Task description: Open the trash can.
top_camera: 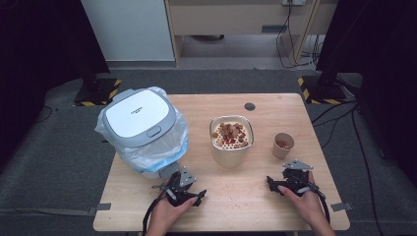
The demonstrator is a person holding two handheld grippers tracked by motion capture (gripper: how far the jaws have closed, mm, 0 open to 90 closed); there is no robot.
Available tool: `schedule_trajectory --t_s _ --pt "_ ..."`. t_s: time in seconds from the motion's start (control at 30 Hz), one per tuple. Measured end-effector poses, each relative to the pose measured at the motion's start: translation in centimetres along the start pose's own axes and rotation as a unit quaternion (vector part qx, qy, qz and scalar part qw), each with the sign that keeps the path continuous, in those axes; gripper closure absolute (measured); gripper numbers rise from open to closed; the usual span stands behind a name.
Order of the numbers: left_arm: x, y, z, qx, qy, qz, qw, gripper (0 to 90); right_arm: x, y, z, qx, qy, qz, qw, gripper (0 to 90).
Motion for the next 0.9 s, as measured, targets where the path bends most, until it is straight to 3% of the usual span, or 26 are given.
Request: schedule_trajectory --t_s 0.23,0.27,0.37,0.47,0.57,0.6,0.73,0.9 --pt "0.8 1.3 -1.1 0.016 -0.013 0.015 0.9997 31.9 -0.1 0.0 -0.2 0.004 0.002 -0.002 1.0 0.7" --pt "1.3 1.7 -1.3 0.022 -0.028 0.021 0.9992 36.1 -0.1 0.0 -0.3 0.005 0.004 -0.001 1.0 0.7" --pt "1.7 2.0 -1.7 0.024 -0.03 0.03 0.9988 49.6 -0.1 0.0 -0.3 0.005 0.006 -0.001 1.0 0.7" --pt "1.6 1.6 -2.8 0.042 -0.041 0.028 0.9979 63.1 -0.1 0.0 -0.3 0.006 0.005 -0.001 1.0 0.7" --pt "1.4 1.5 -3.4 0.057 -0.034 0.031 0.9973 72.5 -0.1 0.0 -0.3 0.006 0.005 -0.001 1.0 0.7" --pt "1.4 1.6 -3.9 0.075 -0.034 0.037 0.9959 74.3 -0.1 0.0 -0.3 0.006 0.004 -0.001 1.0 0.7" --pt "1.4 2.0 -5.0 0.099 -0.027 0.048 0.9936 82.2 -0.1 0.1 -0.4 0.006 0.006 -0.001 1.0 0.7" --pt "0.6 1.5 -5.4 0.106 -0.022 0.03 0.9937 85.7 -0.2 0.1 -0.4 0.007 0.007 -0.002 0.9999 0.7"
Point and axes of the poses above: each handheld gripper's, and its own axes: y roughly backward along the jaws, x roughly out of its top, z roughly to its right, the point moved 7 cm from there along -y, roughly forward along the jaws, and after that the axes turned 15 degrees about x, right-handed, at the moved point
